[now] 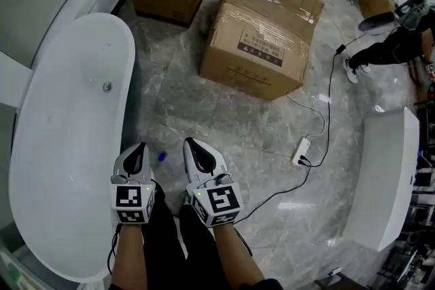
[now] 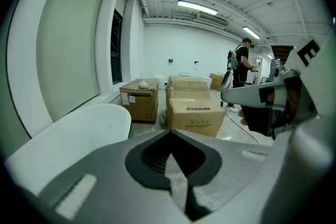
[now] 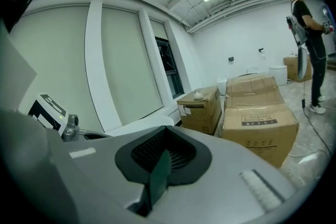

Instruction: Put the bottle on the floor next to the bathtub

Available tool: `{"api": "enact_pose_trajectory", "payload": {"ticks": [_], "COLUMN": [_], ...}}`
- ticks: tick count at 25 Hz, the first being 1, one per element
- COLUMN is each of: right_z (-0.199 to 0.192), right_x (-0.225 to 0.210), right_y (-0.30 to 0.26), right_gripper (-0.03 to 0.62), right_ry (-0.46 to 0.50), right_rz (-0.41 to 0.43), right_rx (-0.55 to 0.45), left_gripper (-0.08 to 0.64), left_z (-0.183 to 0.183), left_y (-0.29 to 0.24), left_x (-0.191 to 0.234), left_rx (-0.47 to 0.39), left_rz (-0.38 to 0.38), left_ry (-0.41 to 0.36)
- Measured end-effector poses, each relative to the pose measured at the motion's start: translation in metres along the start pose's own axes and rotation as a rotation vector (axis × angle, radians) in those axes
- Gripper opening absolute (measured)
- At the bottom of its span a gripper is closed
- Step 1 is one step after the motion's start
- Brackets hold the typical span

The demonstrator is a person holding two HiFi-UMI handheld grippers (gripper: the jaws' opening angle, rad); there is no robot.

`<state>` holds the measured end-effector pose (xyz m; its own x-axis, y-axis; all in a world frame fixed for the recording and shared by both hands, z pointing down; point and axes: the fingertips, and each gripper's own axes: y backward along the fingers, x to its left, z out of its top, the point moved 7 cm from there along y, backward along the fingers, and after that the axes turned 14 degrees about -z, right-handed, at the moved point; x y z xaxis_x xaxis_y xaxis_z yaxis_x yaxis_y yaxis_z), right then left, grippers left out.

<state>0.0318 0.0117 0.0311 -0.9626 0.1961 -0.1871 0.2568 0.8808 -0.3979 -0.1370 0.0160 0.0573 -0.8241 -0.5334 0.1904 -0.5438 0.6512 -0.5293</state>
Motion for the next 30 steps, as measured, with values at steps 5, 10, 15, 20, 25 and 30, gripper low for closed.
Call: {"api": "enact_pose_trajectory", "payload": {"ticks": [5,10,15,20,25,30], "right_z": [0.022,0.041,0.062,0.078,0.096,0.112], "right_x": [0.003,0.008,0.009,0.01,0.007,0.005], "right_y": [0.011,0.023,0.042,0.056,0.069,0.084], "right_gripper": [0.018,0.018,0.018,0.017,0.014,0.011], "right_ry": [0.001,0.004,0.014,0.035,0.036,0.051], "right_rz": [0.007,0.019,0.031,0.049,0.055,0.063], "right_rx": [-0.031,-0.073,-0.107,-0.134,-0.154,-0.196], "left_gripper": [0.0,0.0,0.0,0.0,0.0,0.0], "left_z": [0.022,0.039,0.057,0.077,0.095,0.108], "left_y": [0.016,0.033,0.051,0.069,0.081,0.094], "left_x": [-0.005,-0.012,-0.027,-0.039,-0.05,-0.062], "left_rx": [-0.034,-0.066,-0.088,-0.119,-0.136,-0.177], "left_rz": [0.014,0.023,0.033,0.048,0.059,0.067], "left_ry": [-0.01,-0.029,-0.057,-0.1,-0.142,-0.135]}}
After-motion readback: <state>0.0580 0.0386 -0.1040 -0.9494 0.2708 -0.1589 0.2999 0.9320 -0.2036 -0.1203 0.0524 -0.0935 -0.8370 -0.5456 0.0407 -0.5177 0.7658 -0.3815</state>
